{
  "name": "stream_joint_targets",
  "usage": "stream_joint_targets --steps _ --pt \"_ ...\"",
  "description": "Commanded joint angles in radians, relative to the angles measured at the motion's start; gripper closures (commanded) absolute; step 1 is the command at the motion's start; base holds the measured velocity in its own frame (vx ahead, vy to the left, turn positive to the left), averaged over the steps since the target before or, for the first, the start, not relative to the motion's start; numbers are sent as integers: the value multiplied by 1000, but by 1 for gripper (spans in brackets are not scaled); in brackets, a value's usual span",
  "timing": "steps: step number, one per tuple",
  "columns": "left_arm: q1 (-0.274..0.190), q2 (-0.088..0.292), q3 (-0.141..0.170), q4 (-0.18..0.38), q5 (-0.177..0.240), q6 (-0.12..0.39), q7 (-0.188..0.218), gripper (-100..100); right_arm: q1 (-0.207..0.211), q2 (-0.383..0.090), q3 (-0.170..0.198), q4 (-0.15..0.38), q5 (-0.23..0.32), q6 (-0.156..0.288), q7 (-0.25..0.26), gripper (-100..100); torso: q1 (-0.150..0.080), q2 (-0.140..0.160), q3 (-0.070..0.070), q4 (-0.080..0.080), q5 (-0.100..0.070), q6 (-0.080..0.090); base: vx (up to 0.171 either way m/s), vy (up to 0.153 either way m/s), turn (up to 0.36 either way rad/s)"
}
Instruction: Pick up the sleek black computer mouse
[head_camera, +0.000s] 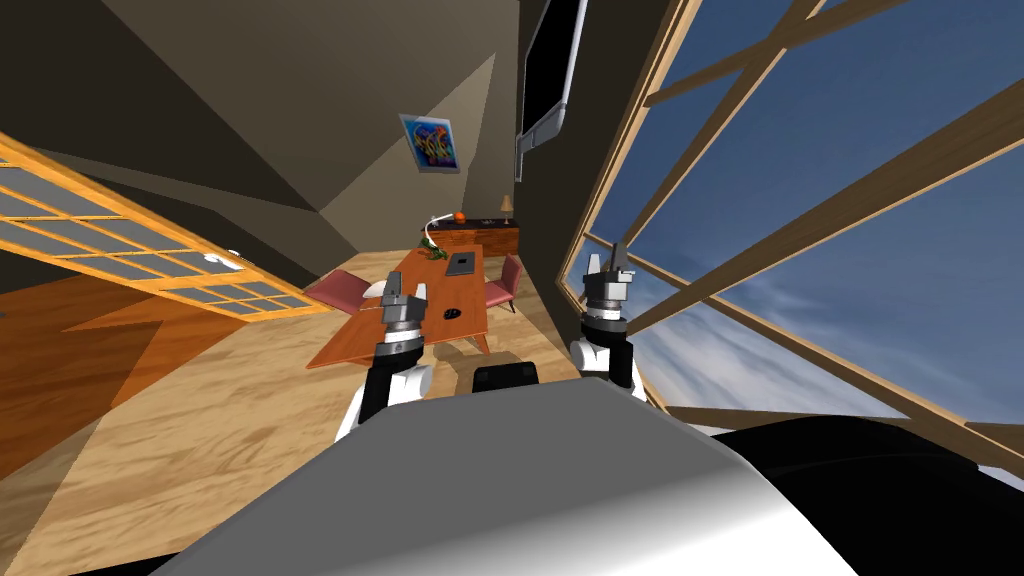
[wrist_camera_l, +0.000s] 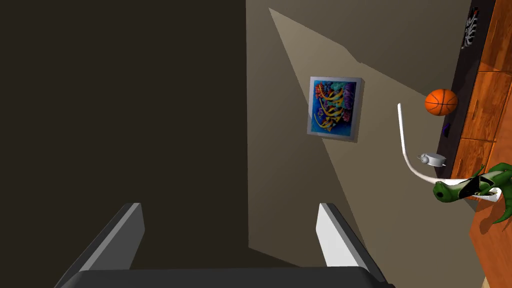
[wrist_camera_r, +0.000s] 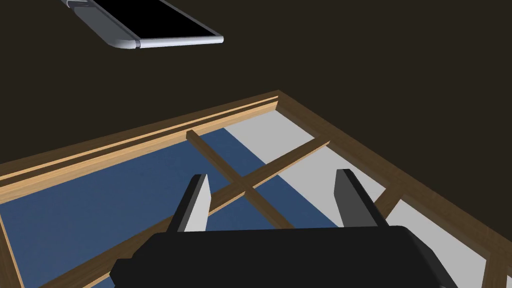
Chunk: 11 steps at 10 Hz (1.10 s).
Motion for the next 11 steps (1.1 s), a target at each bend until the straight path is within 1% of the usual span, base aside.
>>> stream_joint_targets --steps 1,4,5,6,7,8,9,10,11 --pt "2 50 20 27 39 30 -15 -100 0 0 0 0 0 0 0 0 0 0 0 0 0 0 -19 -32 -107" --pt "12 147 55 107 133 91 -57 -100 0 0 0 0 0 0 0 0 0 -1 -1 0 0 0 0 -40 -133" --pt "17 175 68 149 160 118 -75 -100 0 0 0 0 0 0 0 0 -1 -2 -1 -1 0 0 23 -54 -152" --pt "17 181 68 149 171 118 -75 -100 0 0 0 0 0 0 0 0 -2 -3 -2 -1 0 0 12 -34 -68" --pt "23 217 80 173 212 147 -94 -100 0 0 0 0 0 0 0 0 0 -3 -2 -1 0 0 16 -28 -115" --pt "30 253 92 220 242 178 -115 -100 0 0 0 0 0 0 0 0 0 -3 -2 -1 0 0 30 -42 -185" --pt "30 254 92 235 258 178 -115 -100 0 0 0 0 0 0 0 0 0 -3 -2 -1 0 0 29 -35 -72" --pt "38 291 103 267 294 213 -138 -100 0 0 0 0 0 0 0 0 -1 -4 -2 -1 0 0 42 -40 -122" --pt "38 291 103 284 307 213 -138 -100 0 0 0 0 0 0 0 0 -1 -4 -2 -1 0 0 31 -26 -56"
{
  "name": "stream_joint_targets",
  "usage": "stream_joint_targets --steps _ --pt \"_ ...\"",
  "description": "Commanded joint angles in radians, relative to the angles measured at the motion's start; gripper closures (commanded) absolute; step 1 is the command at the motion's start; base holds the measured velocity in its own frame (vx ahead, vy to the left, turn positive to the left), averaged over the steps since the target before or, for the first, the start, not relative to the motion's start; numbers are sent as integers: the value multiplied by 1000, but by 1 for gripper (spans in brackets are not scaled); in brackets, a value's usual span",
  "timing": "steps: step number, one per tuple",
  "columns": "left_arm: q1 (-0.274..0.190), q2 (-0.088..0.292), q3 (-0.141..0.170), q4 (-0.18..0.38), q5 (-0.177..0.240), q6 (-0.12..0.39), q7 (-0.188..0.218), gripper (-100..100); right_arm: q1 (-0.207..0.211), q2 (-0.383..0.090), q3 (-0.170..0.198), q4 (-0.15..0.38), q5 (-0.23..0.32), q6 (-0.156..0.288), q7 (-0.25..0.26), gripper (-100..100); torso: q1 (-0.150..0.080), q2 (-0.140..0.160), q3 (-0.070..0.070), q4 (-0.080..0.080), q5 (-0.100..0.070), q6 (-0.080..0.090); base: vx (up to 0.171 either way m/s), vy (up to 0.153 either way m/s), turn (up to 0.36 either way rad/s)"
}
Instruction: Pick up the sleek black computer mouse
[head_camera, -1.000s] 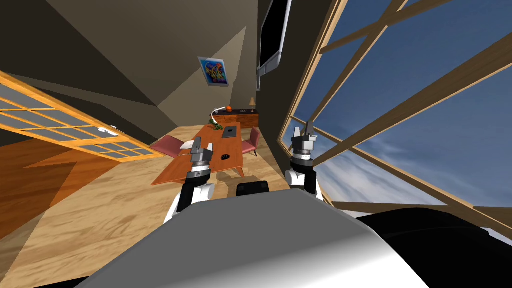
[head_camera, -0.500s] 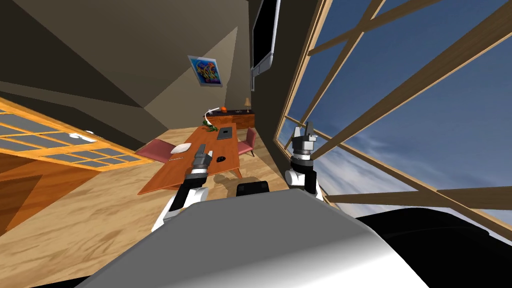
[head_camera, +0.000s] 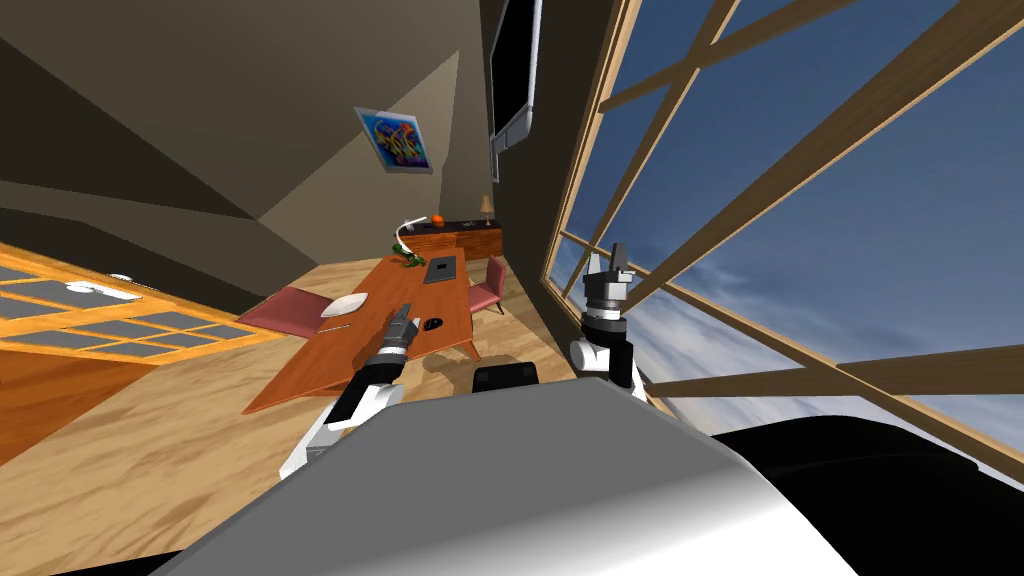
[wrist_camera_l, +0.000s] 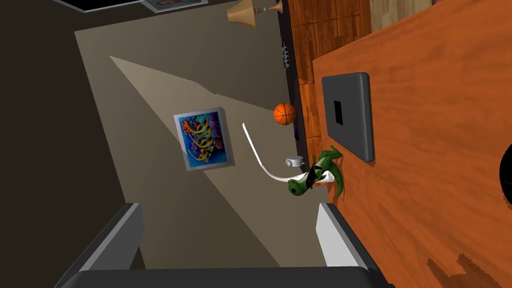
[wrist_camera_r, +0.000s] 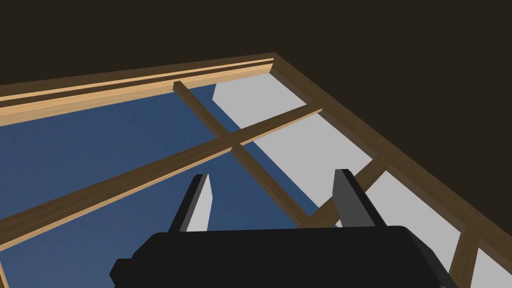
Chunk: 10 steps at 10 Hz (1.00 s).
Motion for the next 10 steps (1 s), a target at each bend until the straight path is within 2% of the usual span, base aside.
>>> stream_joint_targets --steps 1,2,3,4,5,6,7,8,9,10 --pt "1 34 8 50 50 48 -34 -100 0 0 0 0 0 0 0 0 0 0 0 0 0 0 34 -33 -109" --pt "1 34 8 68 59 48 -34 -100 0 0 0 0 0 0 0 0 0 0 0 0 0 0 29 -25 -81" --pt "10 73 18 112 97 87 -59 -100 0 0 0 0 0 0 0 0 0 0 0 0 0 0 39 -30 -140" --pt "10 73 18 124 112 87 -59 -100 0 0 0 0 0 0 0 0 0 0 0 0 0 0 34 -27 -69" --pt "19 111 26 172 148 127 -85 -100 0 0 0 0 0 0 0 0 0 0 0 0 0 0 47 -36 -141" --pt "19 111 26 182 167 128 -85 -100 0 0 0 0 0 0 0 0 0 -1 0 0 0 0 40 -27 -69" --pt "28 149 34 229 206 170 -113 -100 0 0 0 0 0 0 0 0 0 0 0 0 0 0 40 -38 -124" --pt "28 149 34 242 225 171 -113 -100 0 0 0 0 0 0 0 0 -1 0 0 0 0 0 46 -34 -75" --pt "36 185 42 270 261 210 -141 -100 0 0 0 0 0 0 0 0 -1 0 0 0 0 0 72 -34 -152" --pt "36 185 42 293 284 214 -141 -100 0 0 0 0 0 0 0 0 -1 -2 -1 0 0 0 61 -20 -72"
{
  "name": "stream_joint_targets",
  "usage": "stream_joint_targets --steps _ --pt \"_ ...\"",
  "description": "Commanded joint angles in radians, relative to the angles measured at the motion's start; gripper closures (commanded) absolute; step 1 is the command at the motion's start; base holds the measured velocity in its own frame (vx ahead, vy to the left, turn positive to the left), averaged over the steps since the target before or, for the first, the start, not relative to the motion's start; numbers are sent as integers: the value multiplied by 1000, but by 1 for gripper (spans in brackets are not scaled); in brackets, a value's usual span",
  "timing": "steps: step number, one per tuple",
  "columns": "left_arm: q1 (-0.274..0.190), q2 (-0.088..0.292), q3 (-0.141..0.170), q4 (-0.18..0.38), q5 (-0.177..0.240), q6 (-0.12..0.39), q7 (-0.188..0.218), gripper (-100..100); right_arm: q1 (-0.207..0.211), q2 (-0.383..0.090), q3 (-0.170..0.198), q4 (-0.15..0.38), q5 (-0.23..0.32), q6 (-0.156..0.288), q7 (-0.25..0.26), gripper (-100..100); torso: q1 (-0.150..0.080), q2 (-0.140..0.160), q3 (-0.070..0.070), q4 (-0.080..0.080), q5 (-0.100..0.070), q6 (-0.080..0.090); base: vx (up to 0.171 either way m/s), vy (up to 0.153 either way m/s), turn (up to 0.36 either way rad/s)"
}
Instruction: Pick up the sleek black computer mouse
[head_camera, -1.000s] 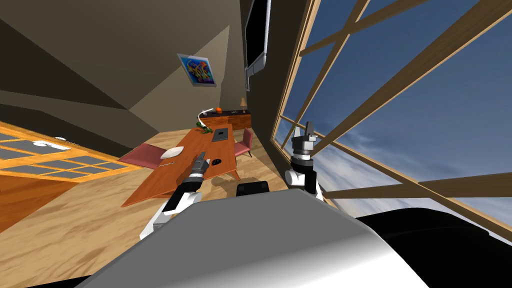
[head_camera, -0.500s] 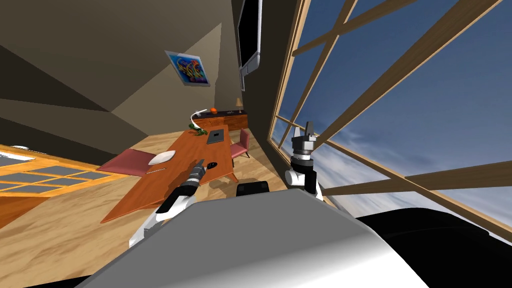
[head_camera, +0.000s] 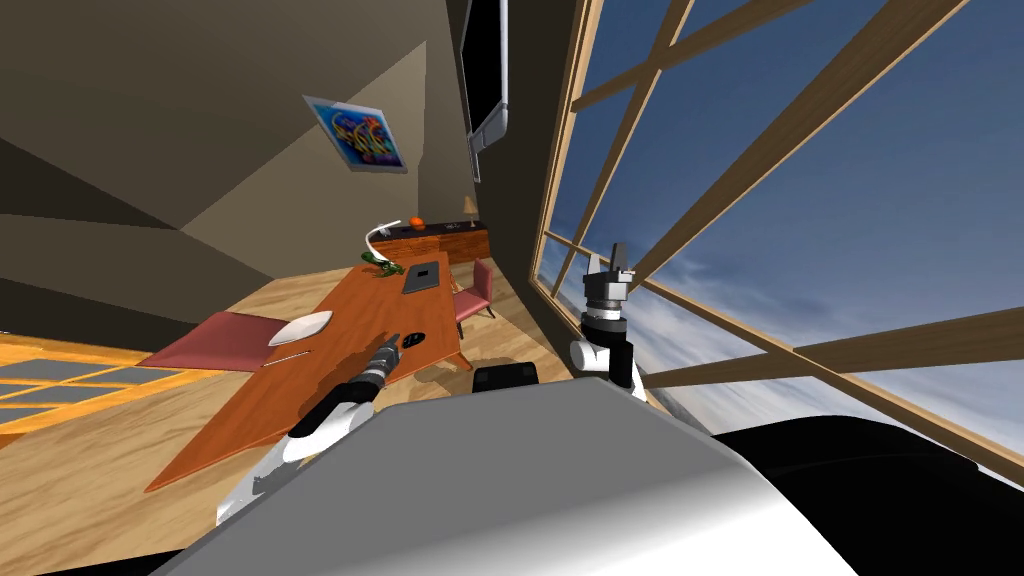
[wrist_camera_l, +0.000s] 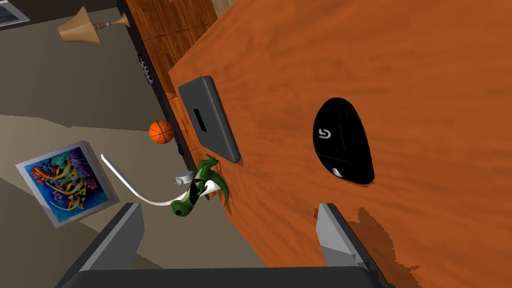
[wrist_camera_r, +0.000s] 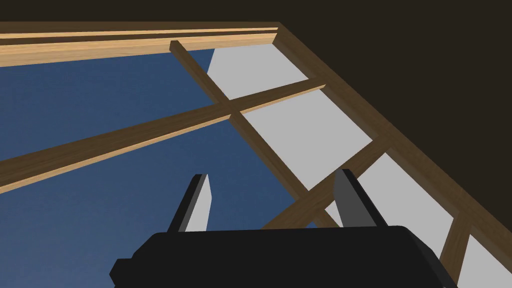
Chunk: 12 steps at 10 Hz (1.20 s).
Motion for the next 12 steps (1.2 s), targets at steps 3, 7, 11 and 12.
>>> stream_joint_targets --steps 3,7,11,12 --pt "9 39 3 100 76 42 -33 -100 0 0 0 0 0 0 0 0 0 2 1 0 0 1 33 -20 -77" --pt "24 102 16 206 198 131 -91 -100 0 0 0 0 0 0 0 0 -1 0 0 0 0 0 61 -32 -112" --pt "37 155 29 318 299 213 -150 -100 0 0 0 0 0 0 0 0 0 1 0 0 0 0 53 -10 -100" --pt "37 155 29 341 304 221 -150 -100 0 0 0 0 0 0 0 0 0 0 0 0 0 1 66 -16 -81"
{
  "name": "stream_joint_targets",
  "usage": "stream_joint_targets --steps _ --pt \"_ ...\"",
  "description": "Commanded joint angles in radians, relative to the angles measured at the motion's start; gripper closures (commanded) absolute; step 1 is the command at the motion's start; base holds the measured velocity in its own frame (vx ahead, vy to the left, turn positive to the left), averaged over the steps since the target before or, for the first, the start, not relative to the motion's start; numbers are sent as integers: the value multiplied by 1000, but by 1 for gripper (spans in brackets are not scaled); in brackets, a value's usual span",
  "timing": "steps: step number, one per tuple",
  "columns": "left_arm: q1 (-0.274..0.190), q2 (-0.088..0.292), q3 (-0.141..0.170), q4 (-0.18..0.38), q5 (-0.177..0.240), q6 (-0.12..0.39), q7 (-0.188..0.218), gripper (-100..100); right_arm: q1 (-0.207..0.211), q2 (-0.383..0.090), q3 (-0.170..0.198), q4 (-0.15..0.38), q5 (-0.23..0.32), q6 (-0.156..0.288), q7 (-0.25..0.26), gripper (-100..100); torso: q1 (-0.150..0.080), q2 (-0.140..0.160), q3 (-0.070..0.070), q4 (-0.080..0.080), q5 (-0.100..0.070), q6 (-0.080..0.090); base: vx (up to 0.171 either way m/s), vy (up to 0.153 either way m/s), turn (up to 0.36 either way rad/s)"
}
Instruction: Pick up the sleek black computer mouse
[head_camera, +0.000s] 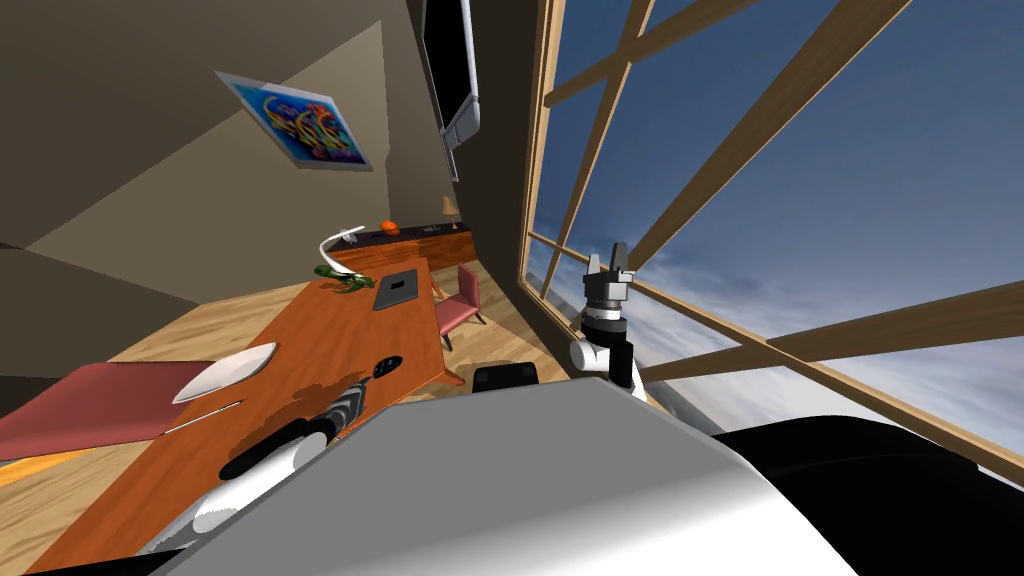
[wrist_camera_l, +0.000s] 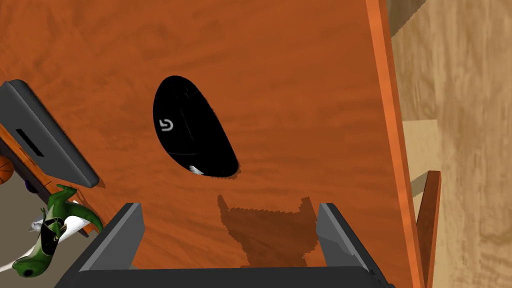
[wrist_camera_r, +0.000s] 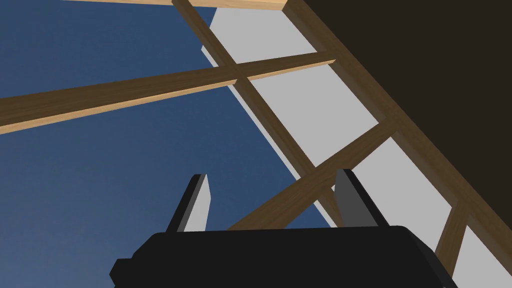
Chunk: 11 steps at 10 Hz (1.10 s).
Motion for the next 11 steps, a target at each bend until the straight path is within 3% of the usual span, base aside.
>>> stream_joint_targets --steps 1,2,3,6,8,11 --pt "6 8 -1 20 32 3 -4 -100 0 0 0 0 0 0 0 0 0 0 0 0 0 0 31 -8 29" --pt "11 30 4 68 71 47 -33 -100 0 0 0 0 0 0 0 0 0 2 1 0 0 0 50 -23 -164" --pt "11 30 4 79 94 47 -33 -100 0 0 0 0 0 0 0 0 0 1 1 0 0 1 59 -13 -87" --pt "19 66 14 185 198 126 -90 -100 0 0 0 0 0 0 0 0 0 -1 -1 0 0 0 92 -12 -130" --pt "19 66 14 192 213 132 -90 -100 0 0 0 0 0 0 0 0 0 -1 -1 0 0 0 51 0 -29" --pt "23 93 20 286 302 211 -143 -100 0 0 0 0 0 0 0 0 0 0 0 0 0 0 73 -7 -117"
